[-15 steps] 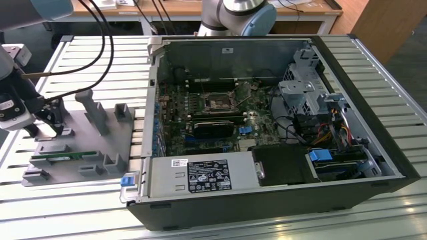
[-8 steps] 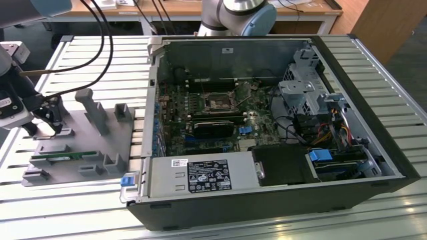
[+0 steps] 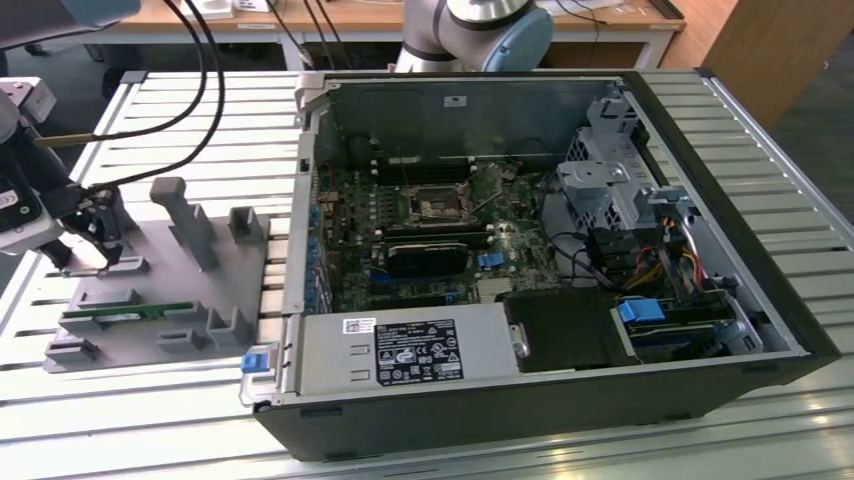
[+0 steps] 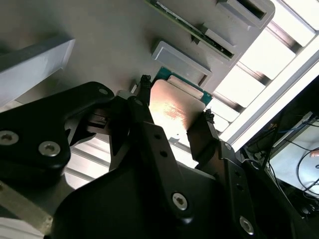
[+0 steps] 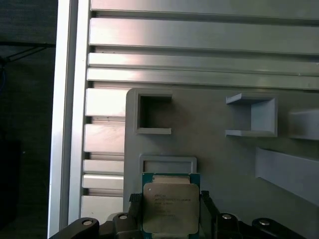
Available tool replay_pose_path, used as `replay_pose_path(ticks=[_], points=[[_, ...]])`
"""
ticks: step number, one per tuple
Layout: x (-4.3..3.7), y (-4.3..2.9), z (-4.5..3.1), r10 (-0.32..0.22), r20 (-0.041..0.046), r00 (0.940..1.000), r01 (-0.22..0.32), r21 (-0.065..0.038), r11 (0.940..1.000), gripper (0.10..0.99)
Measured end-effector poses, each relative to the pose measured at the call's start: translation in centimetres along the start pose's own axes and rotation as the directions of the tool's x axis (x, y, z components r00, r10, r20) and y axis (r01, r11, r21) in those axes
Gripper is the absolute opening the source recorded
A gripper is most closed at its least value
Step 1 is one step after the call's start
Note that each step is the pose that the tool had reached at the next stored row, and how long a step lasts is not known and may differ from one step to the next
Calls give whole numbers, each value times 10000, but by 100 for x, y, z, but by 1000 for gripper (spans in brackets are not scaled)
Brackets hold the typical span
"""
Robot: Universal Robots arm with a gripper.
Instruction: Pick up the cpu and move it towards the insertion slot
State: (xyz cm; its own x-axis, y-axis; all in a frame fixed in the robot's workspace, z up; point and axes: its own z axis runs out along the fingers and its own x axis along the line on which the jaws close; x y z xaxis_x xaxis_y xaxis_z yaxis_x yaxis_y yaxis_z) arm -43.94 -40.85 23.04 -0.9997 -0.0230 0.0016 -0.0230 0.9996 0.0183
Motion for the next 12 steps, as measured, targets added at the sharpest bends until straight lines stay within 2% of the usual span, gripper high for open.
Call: replay_pose_path(ticks=[12], points=[[0, 1, -73, 0, -1, 10000, 0, 1, 10000, 541]])
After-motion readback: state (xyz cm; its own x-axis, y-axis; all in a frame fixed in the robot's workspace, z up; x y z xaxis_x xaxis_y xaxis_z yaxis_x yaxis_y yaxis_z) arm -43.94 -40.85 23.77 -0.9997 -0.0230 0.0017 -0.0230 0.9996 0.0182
